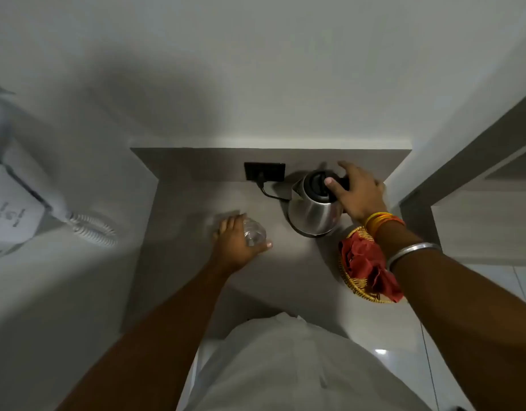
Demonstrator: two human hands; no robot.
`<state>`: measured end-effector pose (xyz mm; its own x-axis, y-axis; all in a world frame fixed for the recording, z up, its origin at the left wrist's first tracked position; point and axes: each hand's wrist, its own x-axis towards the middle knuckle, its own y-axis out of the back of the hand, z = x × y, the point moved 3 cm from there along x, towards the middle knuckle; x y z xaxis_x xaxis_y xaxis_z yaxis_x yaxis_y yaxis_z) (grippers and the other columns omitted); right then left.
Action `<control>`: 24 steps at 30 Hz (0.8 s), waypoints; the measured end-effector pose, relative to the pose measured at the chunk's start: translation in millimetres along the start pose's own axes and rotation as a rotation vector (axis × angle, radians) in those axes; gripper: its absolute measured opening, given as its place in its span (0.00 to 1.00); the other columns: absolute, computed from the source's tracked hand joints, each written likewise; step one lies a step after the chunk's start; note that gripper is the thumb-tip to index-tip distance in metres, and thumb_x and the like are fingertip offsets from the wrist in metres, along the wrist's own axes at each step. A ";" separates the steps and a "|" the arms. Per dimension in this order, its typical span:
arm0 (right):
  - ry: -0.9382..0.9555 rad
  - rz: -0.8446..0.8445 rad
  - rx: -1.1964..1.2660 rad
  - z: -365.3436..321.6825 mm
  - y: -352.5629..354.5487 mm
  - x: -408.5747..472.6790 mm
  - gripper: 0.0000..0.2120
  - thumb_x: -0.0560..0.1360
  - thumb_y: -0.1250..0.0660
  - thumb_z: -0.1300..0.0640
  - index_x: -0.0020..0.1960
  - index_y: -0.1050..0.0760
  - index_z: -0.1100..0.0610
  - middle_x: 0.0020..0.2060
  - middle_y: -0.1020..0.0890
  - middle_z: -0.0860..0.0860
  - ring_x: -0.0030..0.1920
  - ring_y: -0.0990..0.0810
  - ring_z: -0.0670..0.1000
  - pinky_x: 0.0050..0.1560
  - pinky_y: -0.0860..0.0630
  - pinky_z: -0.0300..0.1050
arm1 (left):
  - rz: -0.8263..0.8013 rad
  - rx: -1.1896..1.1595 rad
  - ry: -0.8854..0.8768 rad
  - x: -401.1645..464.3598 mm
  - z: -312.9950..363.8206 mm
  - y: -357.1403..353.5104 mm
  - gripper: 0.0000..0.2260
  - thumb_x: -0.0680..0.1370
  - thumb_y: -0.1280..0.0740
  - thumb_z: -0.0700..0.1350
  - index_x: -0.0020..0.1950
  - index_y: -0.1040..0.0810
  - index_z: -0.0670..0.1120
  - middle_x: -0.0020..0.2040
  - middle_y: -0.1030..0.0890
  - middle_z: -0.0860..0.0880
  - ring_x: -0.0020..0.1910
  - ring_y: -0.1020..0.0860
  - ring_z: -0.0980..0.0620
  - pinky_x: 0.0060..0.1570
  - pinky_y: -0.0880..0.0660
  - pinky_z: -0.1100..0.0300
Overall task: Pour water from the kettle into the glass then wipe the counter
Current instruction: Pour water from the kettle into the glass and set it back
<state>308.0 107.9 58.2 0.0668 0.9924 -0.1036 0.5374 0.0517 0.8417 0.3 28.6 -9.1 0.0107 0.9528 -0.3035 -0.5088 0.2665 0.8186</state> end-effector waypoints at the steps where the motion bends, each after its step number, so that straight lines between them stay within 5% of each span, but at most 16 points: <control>1: -0.013 0.008 0.051 4.3 2.2 2.9 0.28 0.80 0.38 0.36 0.76 0.31 0.47 0.67 0.21 0.55 0.69 0.26 0.60 0.72 0.37 0.62 | -0.021 -0.036 0.017 1.4 -5.6 -3.7 0.48 0.67 0.22 0.70 0.81 0.36 0.52 0.81 0.33 0.49 0.80 0.38 0.43 0.76 0.38 0.43; 6: -0.090 -0.114 0.354 28.3 6.9 15.5 0.24 0.77 0.29 0.40 0.69 0.22 0.51 0.57 0.18 0.54 0.56 0.18 0.55 0.59 0.21 0.51 | -0.091 -0.130 0.083 14.0 -37.5 -27.0 0.47 0.56 0.22 0.69 0.73 0.26 0.59 0.72 0.24 0.55 0.72 0.27 0.49 0.69 0.24 0.44; 9: -0.133 -0.147 0.521 39.5 4.5 20.5 0.22 0.75 0.25 0.44 0.64 0.18 0.55 0.51 0.14 0.53 0.48 0.14 0.52 0.52 0.16 0.46 | -0.057 -0.251 0.021 15.3 -36.7 -29.6 0.38 0.58 0.17 0.58 0.68 0.21 0.56 0.67 0.20 0.56 0.66 0.21 0.52 0.66 0.21 0.48; 13: -0.142 -0.222 0.668 41.0 6.1 27.9 0.19 0.70 0.24 0.47 0.58 0.15 0.54 0.49 0.12 0.51 0.53 0.14 0.55 0.51 0.16 0.43 | 0.023 -0.388 0.008 10.0 -31.7 -33.4 0.30 0.62 0.14 0.43 0.63 0.17 0.49 0.60 0.17 0.58 0.59 0.19 0.63 0.60 0.21 0.61; 18: -0.055 -0.312 0.658 23.3 9.6 35.0 0.25 0.67 0.22 0.47 0.61 0.15 0.56 0.50 0.12 0.55 0.52 0.13 0.55 0.53 0.17 0.45 | 0.055 -0.464 0.072 8.8 -22.8 -36.1 0.32 0.64 0.14 0.40 0.62 0.23 0.54 0.56 0.19 0.63 0.54 0.21 0.74 0.52 0.27 0.76; 24: 0.182 -0.419 0.422 -38.5 17.0 50.3 0.14 0.70 0.20 0.49 0.53 0.12 0.55 0.46 0.11 0.49 0.47 0.13 0.49 0.53 0.16 0.48 | 0.012 -0.430 0.135 15.0 -8.5 -30.8 0.39 0.63 0.13 0.51 0.70 0.26 0.54 0.65 0.18 0.52 0.62 0.20 0.52 0.61 0.22 0.55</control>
<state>288.1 162.9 87.7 -0.3459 0.9025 -0.2565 0.7753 0.4289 0.4636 8.9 33.4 -43.0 -0.0949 0.9204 -0.3792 -0.8197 0.1438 0.5544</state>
